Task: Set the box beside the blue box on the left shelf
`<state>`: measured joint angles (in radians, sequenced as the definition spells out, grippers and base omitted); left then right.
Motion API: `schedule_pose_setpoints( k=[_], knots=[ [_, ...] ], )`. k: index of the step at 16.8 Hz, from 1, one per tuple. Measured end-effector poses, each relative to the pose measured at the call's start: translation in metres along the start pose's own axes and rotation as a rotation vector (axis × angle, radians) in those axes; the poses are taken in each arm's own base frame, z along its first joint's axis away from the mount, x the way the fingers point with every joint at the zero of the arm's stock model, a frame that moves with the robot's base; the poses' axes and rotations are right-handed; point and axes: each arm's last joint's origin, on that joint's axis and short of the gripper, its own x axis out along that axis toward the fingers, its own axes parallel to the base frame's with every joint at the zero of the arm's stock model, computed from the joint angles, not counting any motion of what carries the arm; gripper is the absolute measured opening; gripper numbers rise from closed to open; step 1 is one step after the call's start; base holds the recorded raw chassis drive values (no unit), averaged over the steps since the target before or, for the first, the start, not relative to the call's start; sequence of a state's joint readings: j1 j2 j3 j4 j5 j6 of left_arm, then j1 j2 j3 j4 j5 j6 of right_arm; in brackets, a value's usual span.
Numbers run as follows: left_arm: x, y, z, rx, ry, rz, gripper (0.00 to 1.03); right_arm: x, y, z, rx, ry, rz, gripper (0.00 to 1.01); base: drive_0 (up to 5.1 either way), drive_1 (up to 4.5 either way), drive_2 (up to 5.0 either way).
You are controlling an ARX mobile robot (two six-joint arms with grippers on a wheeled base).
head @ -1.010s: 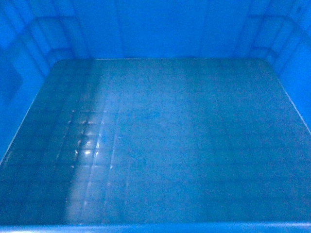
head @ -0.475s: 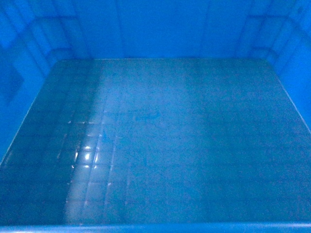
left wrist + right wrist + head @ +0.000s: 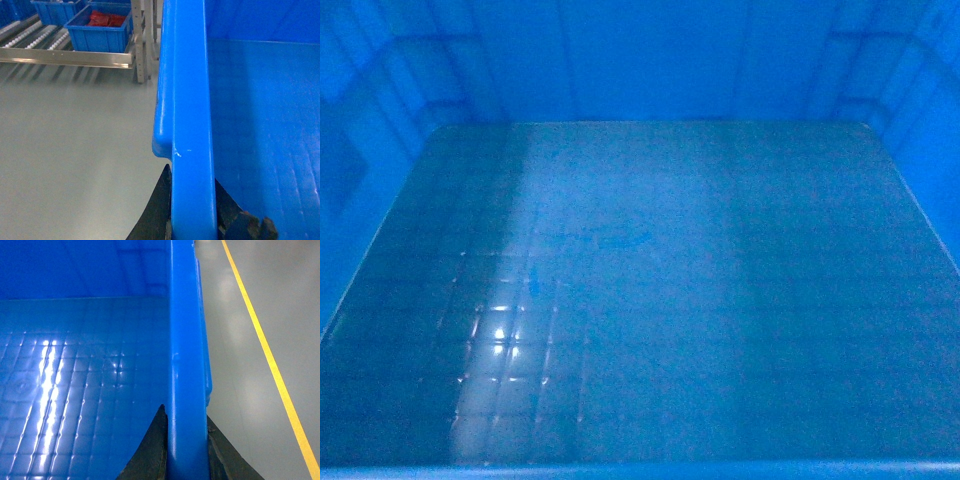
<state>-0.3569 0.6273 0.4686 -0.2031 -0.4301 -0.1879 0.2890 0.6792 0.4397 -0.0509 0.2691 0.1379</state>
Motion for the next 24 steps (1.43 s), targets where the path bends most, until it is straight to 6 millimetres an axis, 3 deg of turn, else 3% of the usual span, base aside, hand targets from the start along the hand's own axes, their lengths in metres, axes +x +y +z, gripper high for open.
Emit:
schedule_pose_setpoints(
  k=[24],
  knots=[
    [0.0,0.0,0.0001,-0.001,-0.001,0.0,0.08,0.0,0.0,0.0,0.0,0.0,0.0,0.09,0.1,4.2,-4.1]
  ],
)
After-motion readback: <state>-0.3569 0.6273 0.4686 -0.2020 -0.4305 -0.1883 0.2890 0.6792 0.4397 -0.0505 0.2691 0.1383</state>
